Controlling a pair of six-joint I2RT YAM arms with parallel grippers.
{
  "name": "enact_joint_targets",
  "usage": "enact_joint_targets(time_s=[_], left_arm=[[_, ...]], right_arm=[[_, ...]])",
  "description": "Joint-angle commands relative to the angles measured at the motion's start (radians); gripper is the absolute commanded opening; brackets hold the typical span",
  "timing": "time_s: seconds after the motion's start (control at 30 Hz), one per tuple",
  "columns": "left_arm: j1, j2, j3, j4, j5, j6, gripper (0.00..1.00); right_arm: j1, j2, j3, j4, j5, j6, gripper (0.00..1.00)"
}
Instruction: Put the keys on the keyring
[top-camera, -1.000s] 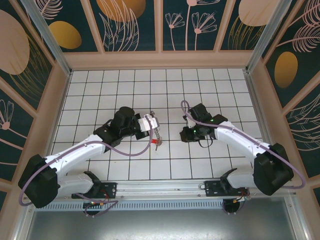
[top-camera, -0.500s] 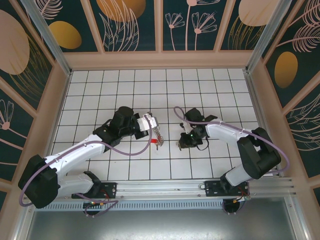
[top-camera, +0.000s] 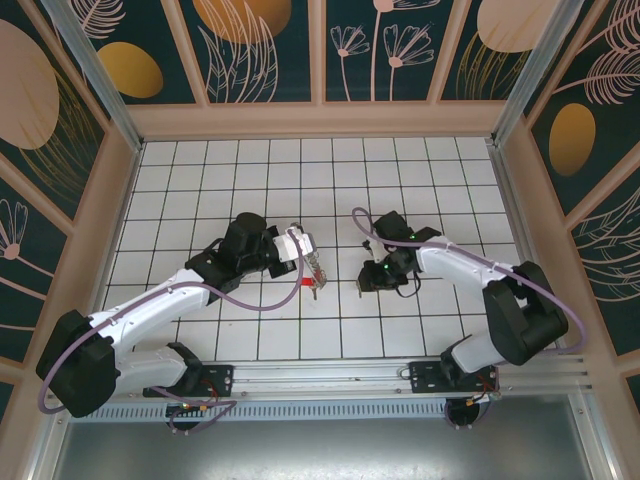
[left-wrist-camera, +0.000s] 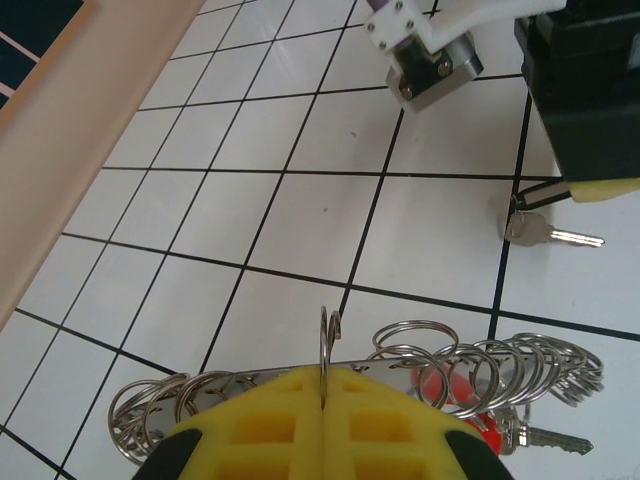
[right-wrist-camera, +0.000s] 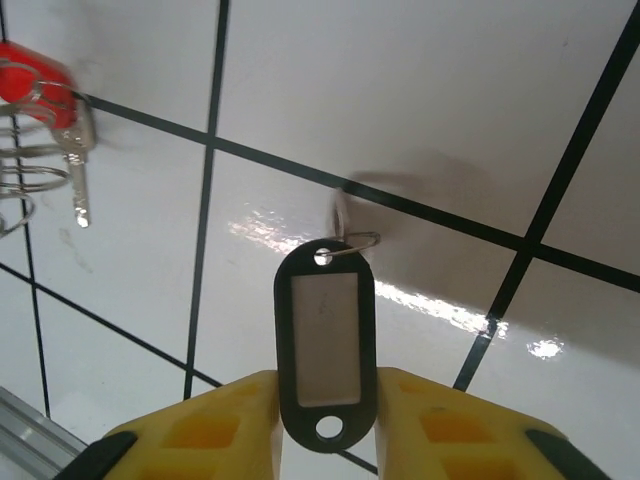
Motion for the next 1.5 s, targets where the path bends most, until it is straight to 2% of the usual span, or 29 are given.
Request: enact_joint_targets(time_s=[0.0, 0.17, 0.33, 0.47, 0.63, 0.73, 1.17, 1.47], left_arm=[[0.007, -0.014, 0.002, 0.03, 0.011, -0.005, 0.0], [0.007, -0.013, 0.002, 0.029, 0.01, -0.007, 0.0], [0.009, -0.011, 0.002, 0.03, 0.013, -0.007, 0.0], [0.008, -0.01, 0.002, 0.03, 0.015, -0.008, 0.0], [0.008, -0.008, 0.003, 0.03, 0.02, -0.01, 0.0], [0.009, -0.008, 0.001, 0.033, 0.031, -0.015, 0.0], [0.009, -0.01, 0.0, 0.039, 0.058, -0.02, 0.0], [0.011, -0.011, -0.001, 0.039, 0.057, -0.02, 0.0]], right_arm=[[0.005, -0.025, -0.011, -0.044, -0.006, 0.014, 0.33], [0.06, 0.007, -0.011, -0.07, -0.001, 0.016, 0.38], [0.049, -0.043, 0.003, -0.071, 0.04, 0.033, 0.41], [-0.004, -0.079, 0.012, 0.009, 0.075, 0.137, 0.38], [-0.005, -0.083, -0.033, 0.147, 0.087, 0.217, 0.35], [-0.037, -0.057, -0.061, 0.184, 0.069, 0.217, 0.34], [-0.04, 0.067, -0.098, 0.267, 0.015, 0.192, 0.35], [-0.04, 0.098, -0.1, 0.289, 0.015, 0.168, 0.22]])
